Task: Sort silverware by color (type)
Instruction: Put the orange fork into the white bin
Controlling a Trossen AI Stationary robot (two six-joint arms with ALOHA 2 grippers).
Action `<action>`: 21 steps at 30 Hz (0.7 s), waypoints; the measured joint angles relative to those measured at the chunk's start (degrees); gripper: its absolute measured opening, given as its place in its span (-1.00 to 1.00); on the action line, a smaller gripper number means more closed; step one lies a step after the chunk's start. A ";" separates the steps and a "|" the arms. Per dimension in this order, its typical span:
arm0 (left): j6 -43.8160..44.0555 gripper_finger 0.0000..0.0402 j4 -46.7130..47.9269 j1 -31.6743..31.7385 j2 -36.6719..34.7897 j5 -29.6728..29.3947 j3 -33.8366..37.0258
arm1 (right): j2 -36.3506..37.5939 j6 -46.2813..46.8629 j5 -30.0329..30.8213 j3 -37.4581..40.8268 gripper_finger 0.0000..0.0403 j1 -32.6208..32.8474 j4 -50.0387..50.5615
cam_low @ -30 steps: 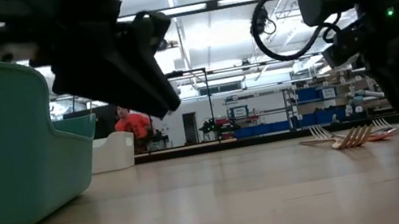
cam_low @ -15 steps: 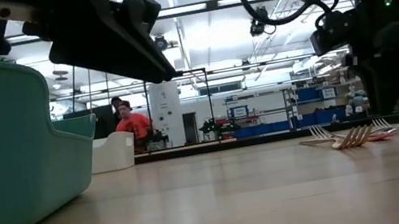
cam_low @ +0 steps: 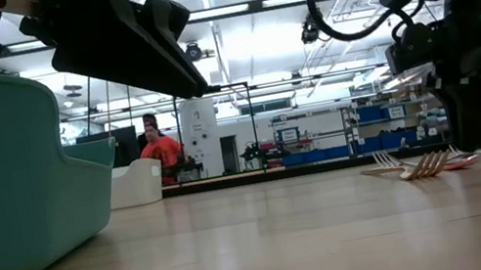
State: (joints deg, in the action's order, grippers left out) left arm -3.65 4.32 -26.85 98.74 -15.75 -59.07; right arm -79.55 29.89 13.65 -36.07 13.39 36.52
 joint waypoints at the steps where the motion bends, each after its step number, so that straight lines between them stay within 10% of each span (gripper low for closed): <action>1: -0.01 -0.67 -0.01 0.00 0.00 -0.01 0.00 | 0.00 0.02 -0.02 0.44 -0.42 0.00 -0.59; 21: -0.01 -0.67 -0.17 -0.37 -0.02 -0.02 -0.57 | 0.20 1.91 -2.36 3.00 -0.90 -1.58 -3.55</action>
State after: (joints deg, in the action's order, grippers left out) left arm -3.66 4.14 -27.22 98.72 -15.77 -59.64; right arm -79.35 31.80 11.29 -33.07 11.81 32.97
